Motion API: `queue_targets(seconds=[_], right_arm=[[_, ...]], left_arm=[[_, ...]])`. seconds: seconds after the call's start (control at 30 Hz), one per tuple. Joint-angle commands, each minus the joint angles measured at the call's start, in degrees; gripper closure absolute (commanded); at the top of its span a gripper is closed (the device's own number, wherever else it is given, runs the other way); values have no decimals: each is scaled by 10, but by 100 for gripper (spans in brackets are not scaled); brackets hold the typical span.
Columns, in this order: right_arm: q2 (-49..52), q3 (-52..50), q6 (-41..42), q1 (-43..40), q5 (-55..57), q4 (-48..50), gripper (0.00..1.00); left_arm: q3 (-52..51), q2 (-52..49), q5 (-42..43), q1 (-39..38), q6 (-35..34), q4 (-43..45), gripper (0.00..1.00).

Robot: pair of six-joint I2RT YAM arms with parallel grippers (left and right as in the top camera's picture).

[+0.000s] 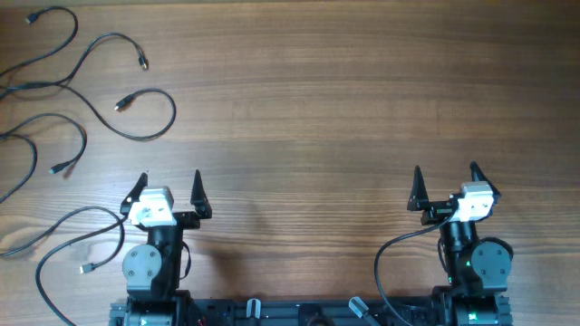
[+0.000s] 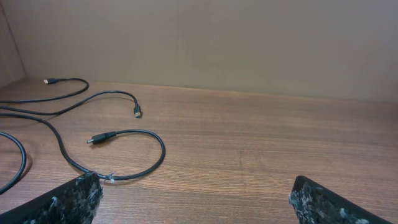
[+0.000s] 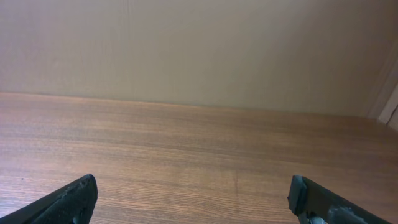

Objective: Untangle cables

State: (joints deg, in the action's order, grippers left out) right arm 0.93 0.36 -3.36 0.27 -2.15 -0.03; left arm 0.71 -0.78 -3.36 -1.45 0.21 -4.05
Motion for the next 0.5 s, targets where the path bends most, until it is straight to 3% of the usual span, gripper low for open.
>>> queue_targets(seconds=[0.0, 0.47], right_arm=[[-7, -1, -10, -1, -9, 1, 0], [-7, -1, -10, -1, -9, 1, 0]], left_arm=[[-4, 4, -3, -2, 10, 2, 0], [-4, 4, -3, -2, 10, 2, 0]])
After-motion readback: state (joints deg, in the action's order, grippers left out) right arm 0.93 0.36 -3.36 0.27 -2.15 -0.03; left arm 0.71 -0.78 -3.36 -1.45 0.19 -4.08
